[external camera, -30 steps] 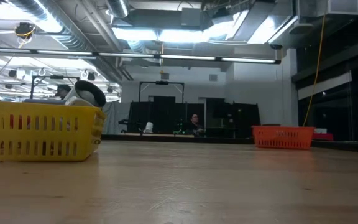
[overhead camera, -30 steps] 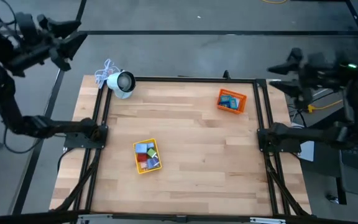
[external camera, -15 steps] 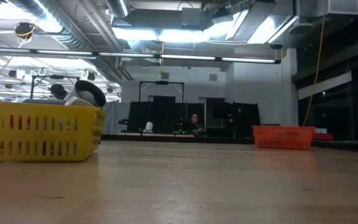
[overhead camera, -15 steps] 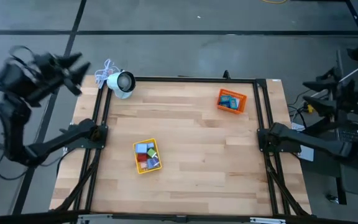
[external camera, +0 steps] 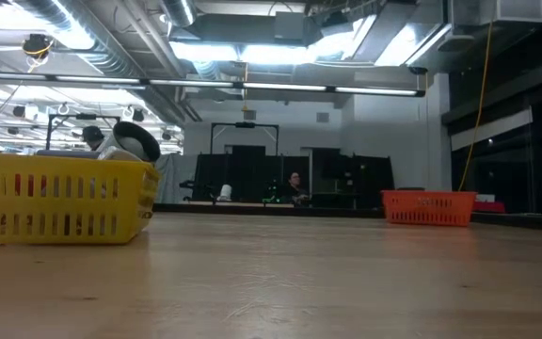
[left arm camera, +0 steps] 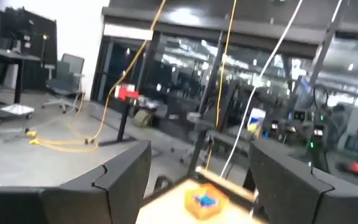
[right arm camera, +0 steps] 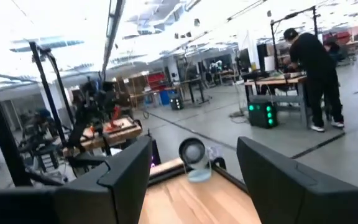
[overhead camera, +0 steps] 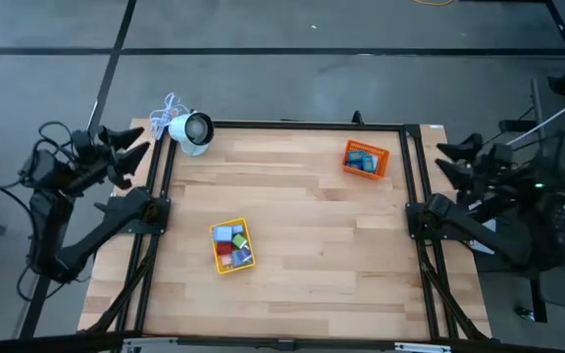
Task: Pick & Place Office items
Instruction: Return to Home Position
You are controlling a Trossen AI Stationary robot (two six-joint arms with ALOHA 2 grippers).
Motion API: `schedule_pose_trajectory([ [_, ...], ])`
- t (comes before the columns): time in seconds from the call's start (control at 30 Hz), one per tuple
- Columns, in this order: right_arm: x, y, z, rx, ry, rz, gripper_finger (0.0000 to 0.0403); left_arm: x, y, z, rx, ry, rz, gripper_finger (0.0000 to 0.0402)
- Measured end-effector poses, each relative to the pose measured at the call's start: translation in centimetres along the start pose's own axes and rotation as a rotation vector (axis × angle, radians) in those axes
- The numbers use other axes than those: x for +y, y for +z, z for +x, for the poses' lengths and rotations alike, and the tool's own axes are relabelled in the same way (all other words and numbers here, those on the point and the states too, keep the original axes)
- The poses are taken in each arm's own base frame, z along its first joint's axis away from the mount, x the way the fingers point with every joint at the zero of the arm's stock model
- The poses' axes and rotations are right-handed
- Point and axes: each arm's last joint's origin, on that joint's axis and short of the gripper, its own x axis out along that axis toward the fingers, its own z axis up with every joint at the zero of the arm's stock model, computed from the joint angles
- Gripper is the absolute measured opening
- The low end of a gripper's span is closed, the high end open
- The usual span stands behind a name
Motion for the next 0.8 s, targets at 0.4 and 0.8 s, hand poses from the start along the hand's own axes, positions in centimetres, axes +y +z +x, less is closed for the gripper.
schedule_pose_trajectory([
  [0.4, -2.5, -5.9, 4.1, 0.027, 0.086, -0.05, 0.0242, 0.2, -3.1, -2.0, 0.096, -0.065, 0.093, 0.0265],
  [0.8, -4.2, -9.4, 6.1, 0.001, 0.04, -0.152, 0.0242, 3.7, -7.6, 1.9, 0.09, 0.135, 0.17, 0.0265],
])
